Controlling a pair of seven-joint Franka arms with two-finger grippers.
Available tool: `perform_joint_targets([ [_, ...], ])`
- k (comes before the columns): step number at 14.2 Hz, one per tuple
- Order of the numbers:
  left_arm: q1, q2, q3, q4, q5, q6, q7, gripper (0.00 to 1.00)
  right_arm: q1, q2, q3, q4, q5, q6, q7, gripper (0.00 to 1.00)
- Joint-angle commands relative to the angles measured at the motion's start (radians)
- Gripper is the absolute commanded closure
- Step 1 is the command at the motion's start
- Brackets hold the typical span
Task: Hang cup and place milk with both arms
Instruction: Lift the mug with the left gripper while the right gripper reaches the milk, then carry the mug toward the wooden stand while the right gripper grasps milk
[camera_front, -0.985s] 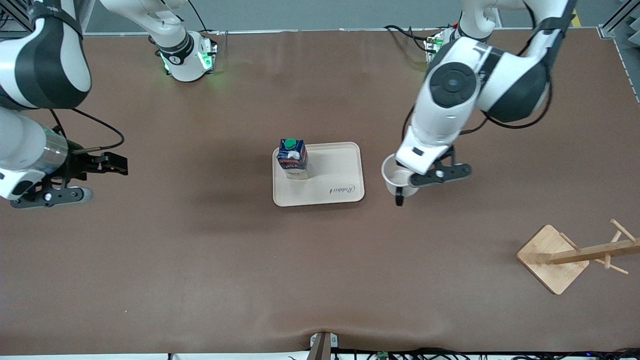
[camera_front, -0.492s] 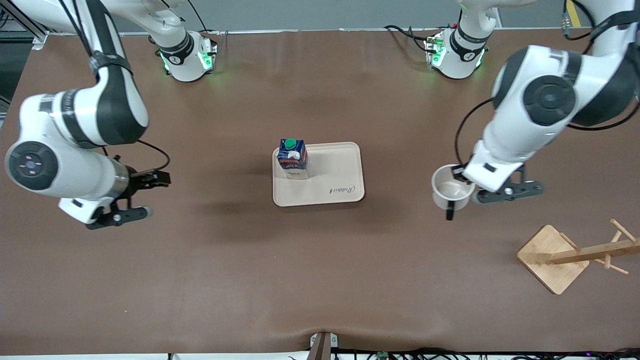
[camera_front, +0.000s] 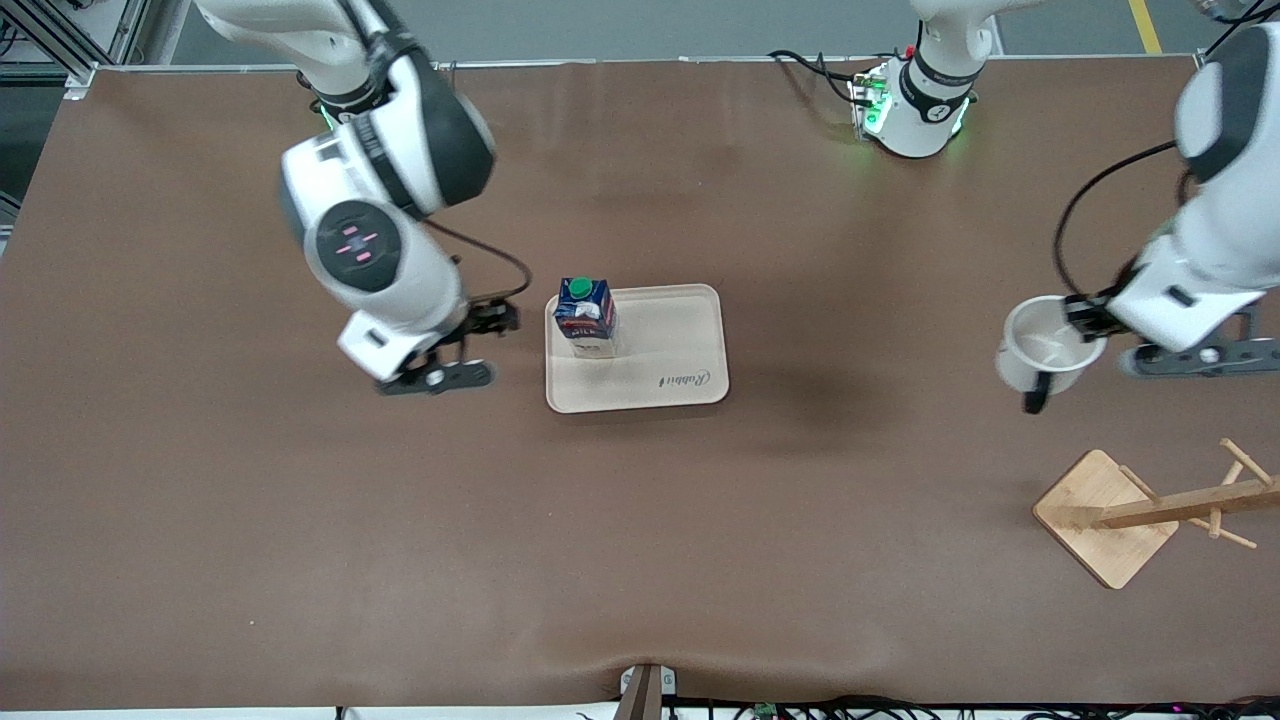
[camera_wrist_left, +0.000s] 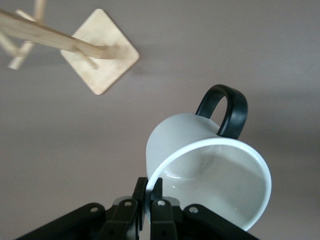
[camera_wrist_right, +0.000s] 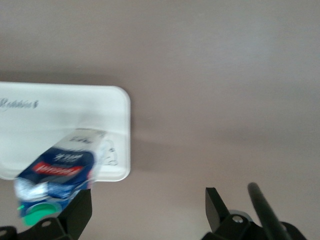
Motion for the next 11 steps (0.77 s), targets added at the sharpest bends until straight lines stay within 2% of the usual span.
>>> perform_joint_targets([
  [1, 0.088, 0.002, -0.009, 0.022, 0.000, -0.017, 0.122, 1.00, 0.049, -0.005, -0.013, -0.032, 0.072, 0.061, 0.014, 0.00],
  [3, 0.131, 0.032, -0.009, 0.065, 0.000, -0.016, 0.179, 1.00, 0.072, 0.002, -0.013, -0.056, 0.115, 0.119, 0.041, 0.00],
  [5, 0.179, 0.058, -0.009, 0.092, -0.029, -0.014, 0.258, 1.00, 0.125, 0.009, -0.015, -0.084, 0.105, 0.157, 0.152, 0.00],
  [8, 0.217, 0.099, -0.008, 0.120, -0.076, -0.002, 0.302, 1.00, 0.179, 0.012, -0.015, -0.121, 0.103, 0.234, 0.209, 0.00],
  [11, 0.236, 0.166, -0.008, 0.175, -0.083, 0.011, 0.311, 1.00, 0.193, 0.029, -0.016, -0.125, 0.101, 0.237, 0.227, 0.00],
])
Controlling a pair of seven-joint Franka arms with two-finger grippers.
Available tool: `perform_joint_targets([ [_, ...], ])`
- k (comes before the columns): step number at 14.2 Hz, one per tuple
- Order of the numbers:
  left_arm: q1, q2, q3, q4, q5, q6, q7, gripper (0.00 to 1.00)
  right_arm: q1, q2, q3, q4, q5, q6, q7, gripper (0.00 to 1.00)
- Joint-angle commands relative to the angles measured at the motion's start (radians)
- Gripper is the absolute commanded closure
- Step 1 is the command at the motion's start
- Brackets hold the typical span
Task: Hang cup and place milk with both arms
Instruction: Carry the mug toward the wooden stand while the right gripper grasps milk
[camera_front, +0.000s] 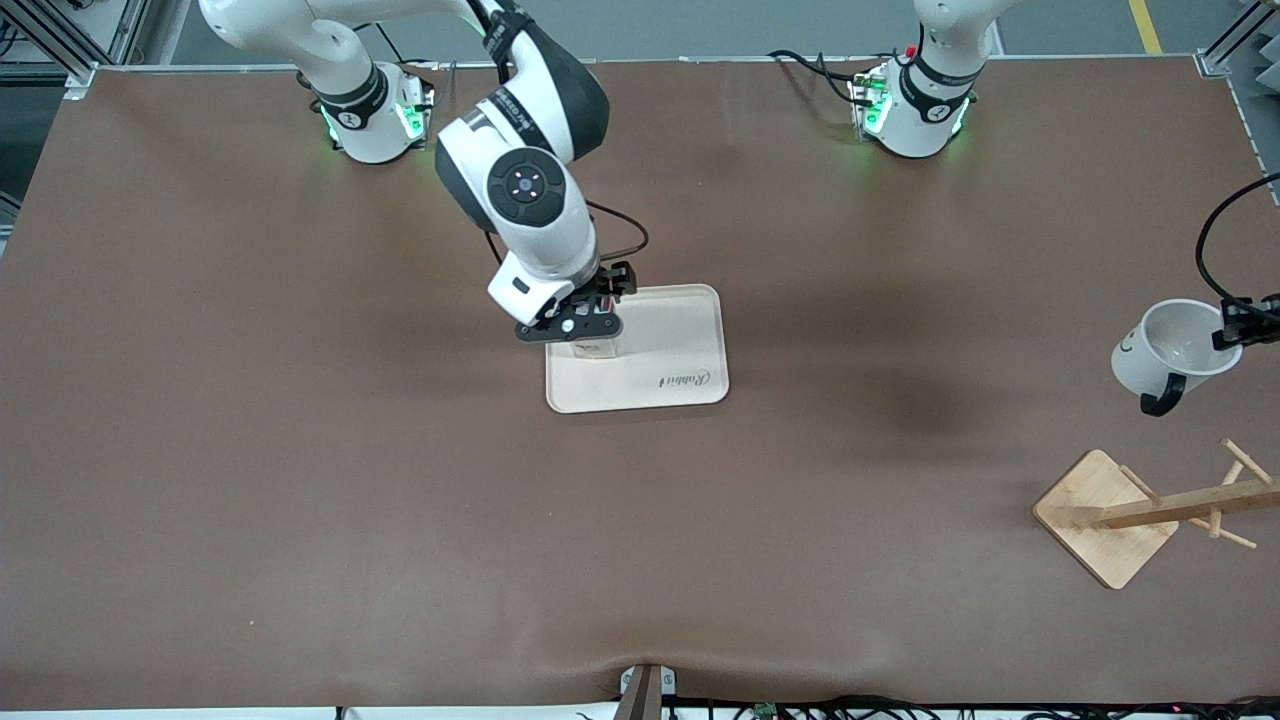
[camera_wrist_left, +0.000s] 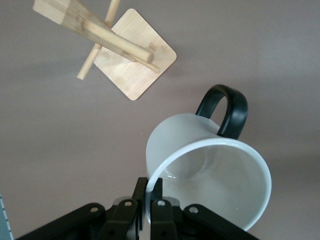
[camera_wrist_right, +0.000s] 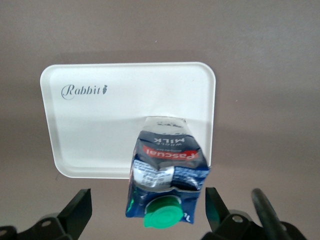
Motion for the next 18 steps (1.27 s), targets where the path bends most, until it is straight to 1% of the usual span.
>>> perform_joint_targets([
  [1, 0.015, 0.064, -0.010, 0.074, -0.024, 0.002, 0.021, 1.00, 0.009, -0.002, -0.014, -0.025, 0.010, 0.007, 0.045, 0.00],
  [4, 0.012, 0.084, -0.009, 0.100, -0.023, 0.030, 0.021, 1.00, 0.006, -0.002, -0.014, -0.034, -0.024, 0.000, 0.133, 0.00],
  [6, 0.015, 0.099, -0.009, 0.112, -0.021, 0.034, 0.019, 1.00, 0.000, -0.002, -0.014, -0.053, -0.024, 0.004, 0.154, 0.00],
  [8, 0.024, 0.105, -0.009, 0.120, -0.021, 0.066, 0.022, 1.00, 0.009, 0.004, -0.014, -0.054, -0.024, 0.010, 0.197, 0.00],
  [11, 0.053, 0.127, -0.009, 0.120, -0.025, 0.106, 0.022, 1.00, 0.014, 0.027, -0.014, -0.061, -0.026, 0.032, 0.202, 0.00],
  [12, 0.053, 0.133, -0.009, 0.121, -0.023, 0.118, 0.021, 1.00, 0.015, 0.029, -0.014, -0.070, -0.024, 0.044, 0.202, 0.04],
  [13, 0.055, 0.137, -0.009, 0.121, -0.023, 0.128, 0.022, 1.00, 0.017, 0.029, -0.013, -0.070, -0.024, 0.050, 0.202, 0.26],
  [14, 0.058, 0.145, -0.009, 0.123, -0.023, 0.135, 0.024, 1.00, 0.017, 0.029, -0.013, -0.068, -0.024, 0.046, 0.202, 0.60],
  [15, 0.064, 0.151, -0.009, 0.135, -0.025, 0.139, 0.024, 1.00, 0.015, 0.027, -0.013, -0.062, -0.021, 0.041, 0.203, 0.84],
  [16, 0.064, 0.163, -0.009, 0.144, -0.025, 0.139, 0.024, 1.00, 0.011, 0.026, -0.013, -0.055, -0.020, 0.035, 0.202, 0.97],
  [17, 0.064, 0.166, -0.009, 0.146, -0.025, 0.139, 0.030, 1.00, 0.003, 0.018, -0.013, -0.047, -0.020, 0.032, 0.188, 1.00],
  [18, 0.064, 0.168, -0.009, 0.147, -0.025, 0.139, 0.031, 1.00, -0.006, 0.009, -0.014, -0.025, -0.017, -0.003, 0.188, 1.00],
])
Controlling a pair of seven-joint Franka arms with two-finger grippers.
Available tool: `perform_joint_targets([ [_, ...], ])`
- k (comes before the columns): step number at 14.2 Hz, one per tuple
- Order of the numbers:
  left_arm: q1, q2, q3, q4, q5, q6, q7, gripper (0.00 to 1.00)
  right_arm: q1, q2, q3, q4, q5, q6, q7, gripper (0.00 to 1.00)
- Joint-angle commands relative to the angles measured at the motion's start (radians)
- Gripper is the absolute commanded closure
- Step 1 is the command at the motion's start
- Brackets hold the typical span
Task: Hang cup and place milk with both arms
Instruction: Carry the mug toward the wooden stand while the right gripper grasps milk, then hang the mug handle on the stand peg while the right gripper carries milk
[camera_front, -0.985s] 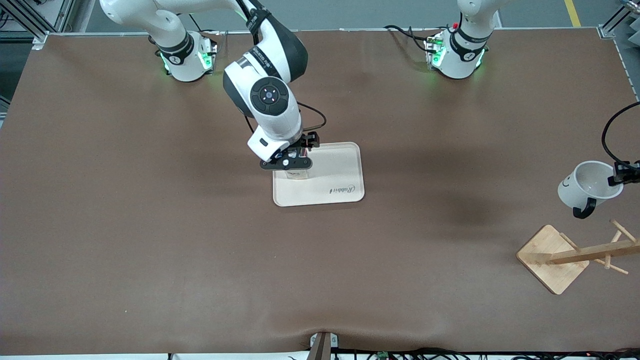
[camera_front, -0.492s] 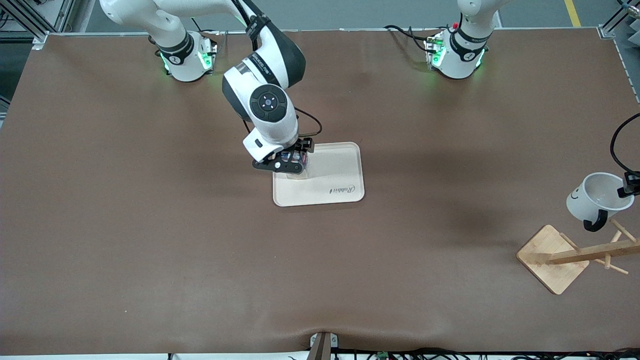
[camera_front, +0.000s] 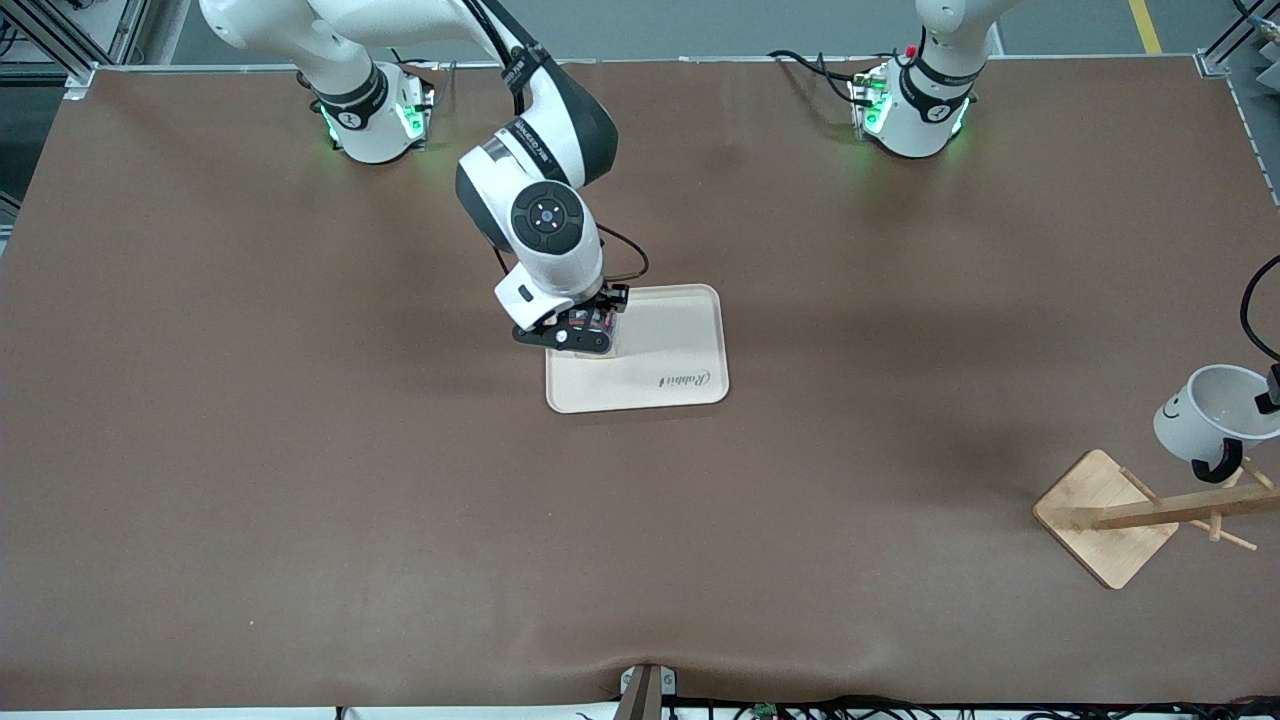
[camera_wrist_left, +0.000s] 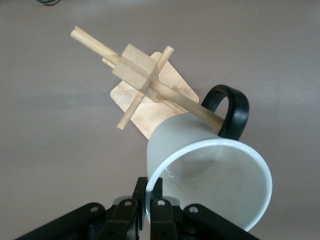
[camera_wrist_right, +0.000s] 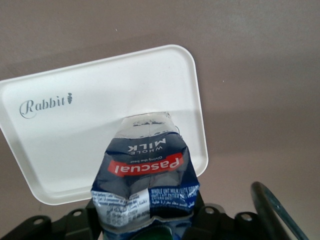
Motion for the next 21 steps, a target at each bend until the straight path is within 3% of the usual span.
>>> perform_joint_targets([
  [1, 0.010, 0.022, -0.008, 0.034, -0.016, -0.001, 0.027, 1.00, -0.028, -0.029, 0.001, 0.061, -0.005, -0.093, 0.004, 1.00],
  [3, 0.021, 0.033, -0.008, 0.040, -0.016, 0.001, 0.028, 1.00, -0.070, -0.030, 0.000, 0.133, -0.006, -0.193, 0.000, 1.00],
  [8, 0.033, 0.047, -0.008, 0.049, -0.016, 0.011, 0.031, 1.00, -0.209, -0.079, -0.037, 0.138, -0.026, -0.319, -0.131, 1.00],
  [9, 0.033, 0.048, -0.008, 0.052, -0.016, 0.011, 0.030, 0.77, -0.256, -0.079, -0.042, 0.137, -0.026, -0.345, -0.153, 1.00],
  [10, 0.032, 0.048, -0.010, 0.052, -0.018, 0.011, 0.025, 0.30, -0.295, -0.079, -0.043, 0.128, -0.046, -0.360, -0.197, 1.00],
  [11, 0.027, 0.047, -0.010, 0.052, -0.025, 0.011, 0.022, 0.00, -0.333, -0.081, -0.043, 0.122, -0.108, -0.370, -0.272, 1.00],
  [14, -0.007, 0.034, -0.020, 0.049, -0.045, -0.001, -0.048, 0.00, -0.442, -0.081, -0.042, 0.115, -0.161, -0.396, -0.401, 1.00],
  [18, -0.025, -0.044, -0.054, 0.043, -0.045, -0.136, -0.156, 0.00, -0.566, -0.095, -0.042, 0.045, -0.178, -0.381, -0.499, 1.00],
  [21, -0.024, -0.087, -0.097, 0.041, -0.045, -0.202, -0.289, 0.00, -0.600, -0.183, -0.043, -0.109, -0.206, -0.290, -0.523, 1.00],
])
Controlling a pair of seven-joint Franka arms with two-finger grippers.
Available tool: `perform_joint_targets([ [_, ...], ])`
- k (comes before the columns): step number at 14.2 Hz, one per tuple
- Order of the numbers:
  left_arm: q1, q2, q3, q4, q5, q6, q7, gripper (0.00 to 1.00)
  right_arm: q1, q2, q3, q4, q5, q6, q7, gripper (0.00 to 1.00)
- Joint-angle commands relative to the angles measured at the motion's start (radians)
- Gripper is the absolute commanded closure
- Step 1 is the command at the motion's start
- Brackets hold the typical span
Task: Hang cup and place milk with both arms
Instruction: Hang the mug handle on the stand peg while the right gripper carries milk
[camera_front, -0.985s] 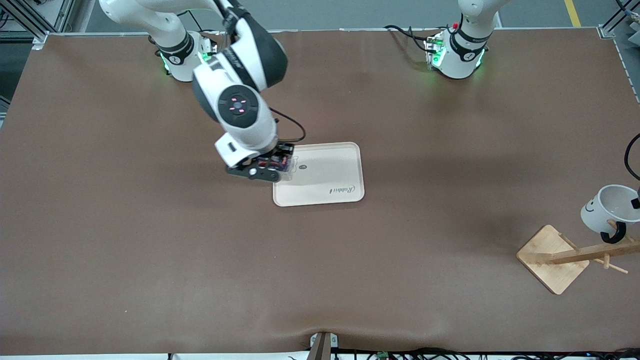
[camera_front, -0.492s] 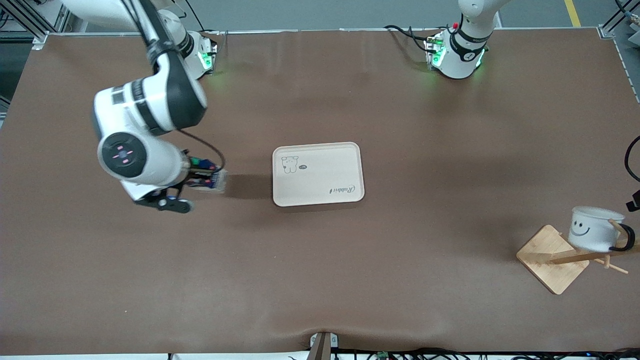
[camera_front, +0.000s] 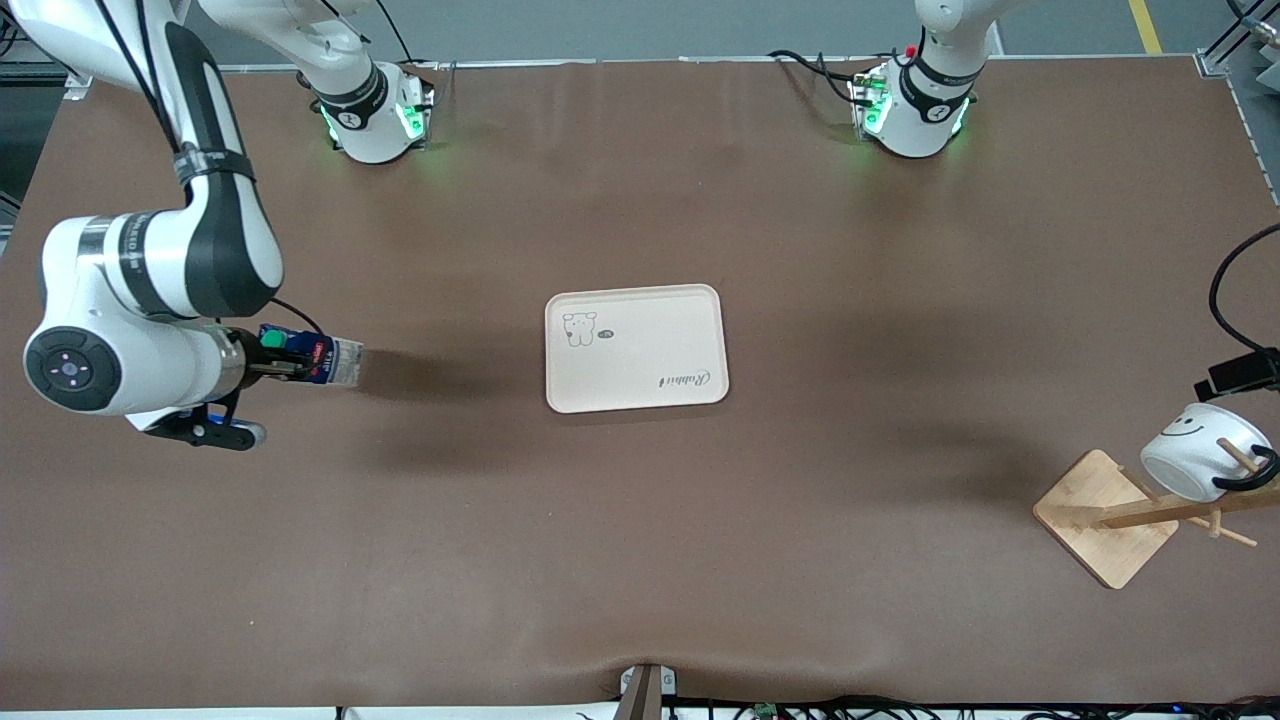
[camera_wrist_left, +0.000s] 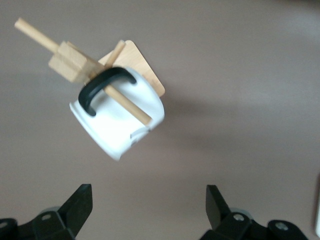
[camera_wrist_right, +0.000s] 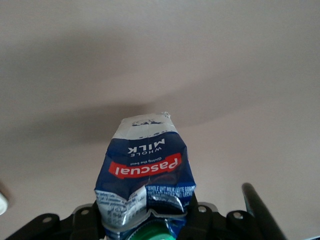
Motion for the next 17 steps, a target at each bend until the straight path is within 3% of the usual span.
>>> perform_joint_targets([
  [1, 0.006, -0.057, -0.037, -0.011, -0.013, -0.066, -0.096, 0.00, -0.043, -0.134, 0.020, -0.204, -0.043, 0.126, -0.018, 1.00],
  [4, 0.006, -0.083, -0.088, -0.009, -0.013, -0.084, -0.165, 0.00, -0.102, -0.150, 0.020, -0.290, -0.057, 0.225, -0.116, 1.00],
  [11, 0.006, -0.115, -0.117, -0.009, -0.015, -0.134, -0.185, 0.00, -0.141, -0.167, 0.019, -0.427, -0.077, 0.366, -0.164, 1.00],
  [12, 0.006, -0.117, -0.122, -0.009, -0.015, -0.140, -0.191, 0.00, -0.142, -0.165, 0.019, -0.428, -0.087, 0.366, -0.164, 0.93],
  [14, 0.006, -0.120, -0.132, -0.011, -0.015, -0.149, -0.196, 0.00, -0.153, -0.158, 0.020, -0.428, -0.092, 0.365, -0.183, 0.55],
  [16, 0.006, -0.120, -0.134, -0.011, -0.013, -0.158, -0.193, 0.00, -0.162, -0.153, 0.020, -0.427, -0.092, 0.361, -0.202, 0.31],
  [17, 0.006, -0.120, -0.137, -0.011, -0.012, -0.160, -0.194, 0.00, -0.161, -0.153, 0.022, -0.425, -0.092, 0.360, -0.202, 0.11],
])
